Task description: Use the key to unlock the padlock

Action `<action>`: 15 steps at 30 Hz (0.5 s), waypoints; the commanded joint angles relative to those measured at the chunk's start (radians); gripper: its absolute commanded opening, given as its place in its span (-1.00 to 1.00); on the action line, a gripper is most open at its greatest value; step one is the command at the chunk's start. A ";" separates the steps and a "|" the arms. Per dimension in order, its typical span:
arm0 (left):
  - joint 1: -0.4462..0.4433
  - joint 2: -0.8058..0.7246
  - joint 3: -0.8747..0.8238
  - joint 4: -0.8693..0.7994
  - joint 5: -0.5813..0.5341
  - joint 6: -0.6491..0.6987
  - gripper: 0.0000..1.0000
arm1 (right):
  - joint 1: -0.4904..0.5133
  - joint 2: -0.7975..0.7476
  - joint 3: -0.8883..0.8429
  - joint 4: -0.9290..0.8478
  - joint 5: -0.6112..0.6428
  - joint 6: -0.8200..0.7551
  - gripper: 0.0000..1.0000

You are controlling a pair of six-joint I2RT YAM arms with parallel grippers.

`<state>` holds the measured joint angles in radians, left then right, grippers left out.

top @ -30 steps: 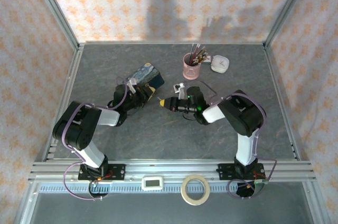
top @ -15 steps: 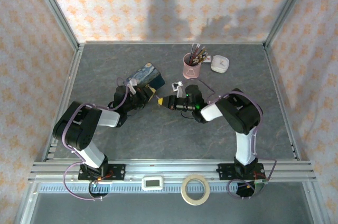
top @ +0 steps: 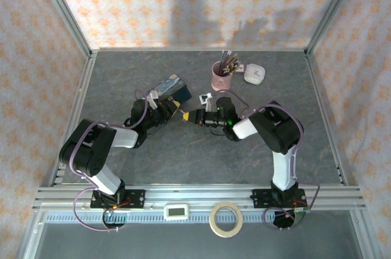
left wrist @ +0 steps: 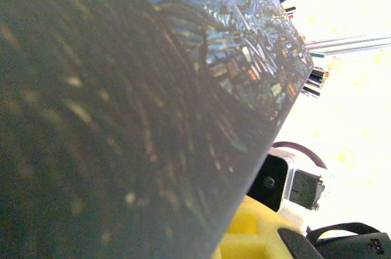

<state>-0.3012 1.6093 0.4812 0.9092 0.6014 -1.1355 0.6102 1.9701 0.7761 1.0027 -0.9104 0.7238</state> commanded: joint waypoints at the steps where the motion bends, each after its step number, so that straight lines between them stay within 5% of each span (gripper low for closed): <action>1: -0.029 -0.039 -0.009 0.049 0.057 0.040 -1.00 | -0.004 -0.010 0.040 0.048 -0.025 0.015 -1.00; 15: -0.073 0.013 -0.013 0.108 0.052 0.085 -1.00 | -0.005 -0.056 0.054 0.036 -0.035 0.068 -1.00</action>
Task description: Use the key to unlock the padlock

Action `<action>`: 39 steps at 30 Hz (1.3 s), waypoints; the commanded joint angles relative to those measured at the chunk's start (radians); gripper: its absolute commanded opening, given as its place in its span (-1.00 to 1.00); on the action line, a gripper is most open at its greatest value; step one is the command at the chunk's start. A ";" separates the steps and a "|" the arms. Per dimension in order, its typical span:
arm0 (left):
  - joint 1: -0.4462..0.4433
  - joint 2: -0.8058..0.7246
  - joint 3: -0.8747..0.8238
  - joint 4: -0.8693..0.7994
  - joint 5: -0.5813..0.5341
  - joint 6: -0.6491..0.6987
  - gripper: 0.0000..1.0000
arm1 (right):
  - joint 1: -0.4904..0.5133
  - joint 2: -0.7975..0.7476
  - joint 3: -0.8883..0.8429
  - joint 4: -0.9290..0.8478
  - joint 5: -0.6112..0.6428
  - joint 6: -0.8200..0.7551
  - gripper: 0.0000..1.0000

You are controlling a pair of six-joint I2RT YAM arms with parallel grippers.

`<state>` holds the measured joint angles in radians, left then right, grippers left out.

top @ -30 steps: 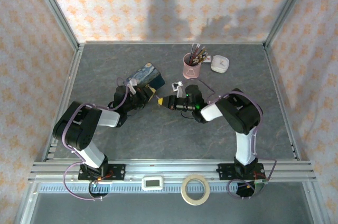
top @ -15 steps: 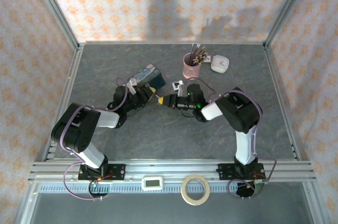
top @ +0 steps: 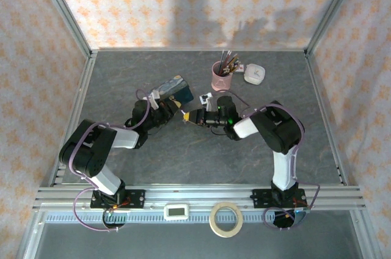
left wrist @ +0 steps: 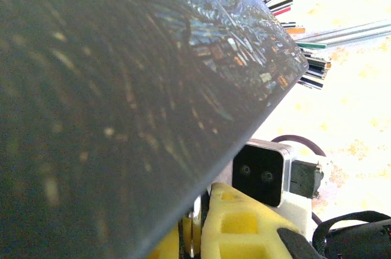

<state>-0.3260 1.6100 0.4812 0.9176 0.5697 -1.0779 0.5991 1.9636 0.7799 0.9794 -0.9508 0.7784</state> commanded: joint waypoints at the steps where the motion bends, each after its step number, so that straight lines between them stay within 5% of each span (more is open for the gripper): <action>1: -0.051 0.013 -0.015 0.102 0.084 0.029 -1.00 | 0.004 -0.049 0.048 0.073 0.006 0.024 -1.00; 12: -0.058 0.048 -0.068 0.289 0.137 0.031 -1.00 | -0.027 -0.022 0.018 0.309 -0.071 0.250 -1.00; 39: -0.184 0.089 -0.085 0.312 0.083 -0.062 -1.00 | -0.039 -0.041 0.013 0.242 0.055 0.240 -1.00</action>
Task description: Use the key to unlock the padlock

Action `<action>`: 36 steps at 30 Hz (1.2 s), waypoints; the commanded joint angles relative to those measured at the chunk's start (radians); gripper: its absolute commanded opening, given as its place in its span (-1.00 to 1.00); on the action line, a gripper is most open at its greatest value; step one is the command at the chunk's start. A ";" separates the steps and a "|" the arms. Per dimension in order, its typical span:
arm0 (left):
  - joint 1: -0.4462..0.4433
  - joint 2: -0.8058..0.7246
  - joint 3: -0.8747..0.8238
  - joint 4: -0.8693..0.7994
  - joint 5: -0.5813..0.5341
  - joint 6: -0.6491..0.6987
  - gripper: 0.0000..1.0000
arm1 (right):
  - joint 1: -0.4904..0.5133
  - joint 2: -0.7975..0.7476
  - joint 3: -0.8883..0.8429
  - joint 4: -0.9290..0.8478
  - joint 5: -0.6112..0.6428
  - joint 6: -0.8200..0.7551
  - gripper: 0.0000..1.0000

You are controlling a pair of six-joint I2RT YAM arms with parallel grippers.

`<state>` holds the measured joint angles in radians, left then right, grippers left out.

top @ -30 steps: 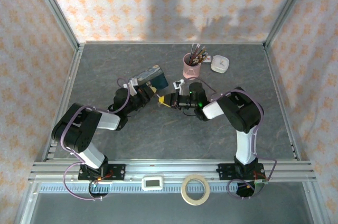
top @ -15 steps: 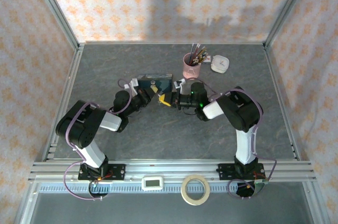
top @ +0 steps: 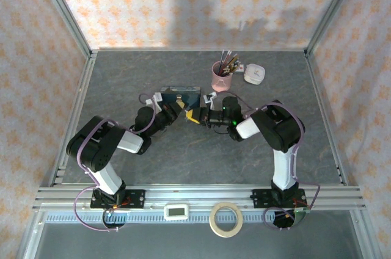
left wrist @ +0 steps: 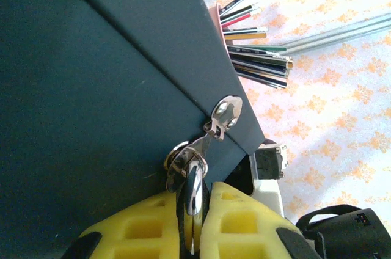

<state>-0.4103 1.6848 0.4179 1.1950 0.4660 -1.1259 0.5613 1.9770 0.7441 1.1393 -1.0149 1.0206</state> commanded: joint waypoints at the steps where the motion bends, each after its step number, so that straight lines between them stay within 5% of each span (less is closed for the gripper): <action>1: -0.104 0.019 -0.025 0.047 0.183 -0.022 -1.00 | -0.001 -0.063 0.045 0.079 0.126 -0.003 -1.00; 9: -0.142 0.046 -0.020 0.031 0.177 -0.015 -1.00 | 0.008 -0.171 0.069 -0.256 0.214 -0.343 -1.00; 20: -0.157 0.046 -0.064 0.134 0.134 -0.090 -1.00 | 0.007 -0.125 0.065 -0.124 0.212 -0.071 -1.00; 26: -0.157 0.052 -0.060 0.143 0.128 -0.163 -1.00 | 0.021 -0.173 0.069 -0.284 0.269 -0.339 -1.00; 36: -0.159 0.141 -0.085 0.426 0.209 -0.147 -1.00 | 0.004 -0.082 0.113 -0.059 0.082 0.044 -1.00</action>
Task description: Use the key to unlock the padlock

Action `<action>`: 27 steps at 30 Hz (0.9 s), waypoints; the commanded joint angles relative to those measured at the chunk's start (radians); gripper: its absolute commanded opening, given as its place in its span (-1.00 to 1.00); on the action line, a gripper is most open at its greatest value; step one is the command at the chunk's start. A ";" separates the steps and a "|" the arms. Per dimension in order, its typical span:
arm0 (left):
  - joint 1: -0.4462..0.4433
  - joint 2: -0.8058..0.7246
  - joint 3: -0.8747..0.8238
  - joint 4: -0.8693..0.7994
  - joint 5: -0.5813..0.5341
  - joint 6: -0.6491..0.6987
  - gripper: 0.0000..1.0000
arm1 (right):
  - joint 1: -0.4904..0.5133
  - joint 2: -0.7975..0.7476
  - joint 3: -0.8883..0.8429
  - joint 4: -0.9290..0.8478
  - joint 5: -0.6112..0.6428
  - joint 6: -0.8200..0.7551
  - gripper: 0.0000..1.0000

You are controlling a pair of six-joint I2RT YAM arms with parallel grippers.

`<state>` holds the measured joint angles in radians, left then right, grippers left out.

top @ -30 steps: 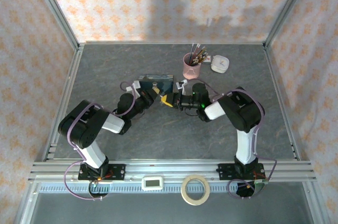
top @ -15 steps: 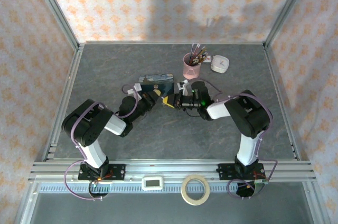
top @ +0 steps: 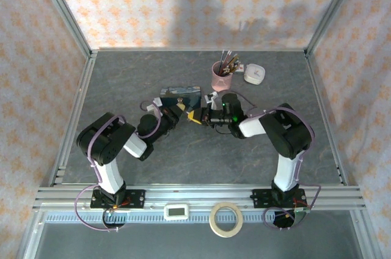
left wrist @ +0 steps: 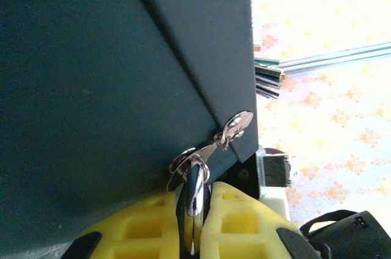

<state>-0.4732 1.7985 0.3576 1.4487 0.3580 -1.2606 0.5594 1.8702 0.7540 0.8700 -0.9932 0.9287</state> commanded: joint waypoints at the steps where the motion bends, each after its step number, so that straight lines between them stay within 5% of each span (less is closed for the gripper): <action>1: -0.097 0.043 -0.034 0.199 0.314 -0.014 -1.00 | 0.005 0.030 0.103 0.225 0.055 0.166 -1.00; 13: -0.123 0.048 -0.038 0.160 0.288 0.011 -1.00 | 0.006 0.018 0.114 0.097 0.110 0.064 -1.00; 19: -0.122 -0.052 -0.024 -0.108 0.180 0.041 -1.00 | 0.006 -0.031 0.104 -0.061 0.190 -0.087 -0.98; 24: -0.122 -0.190 0.040 -0.403 0.080 0.113 -1.00 | 0.005 -0.116 0.068 -0.214 0.288 -0.237 -0.38; 27: -0.123 -0.244 0.093 -0.564 0.009 0.158 -1.00 | 0.006 -0.168 0.046 -0.283 0.326 -0.306 -0.20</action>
<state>-0.5316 1.6073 0.4061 1.0779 0.2787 -1.1782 0.5789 1.7683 0.7826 0.6003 -0.8558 0.7403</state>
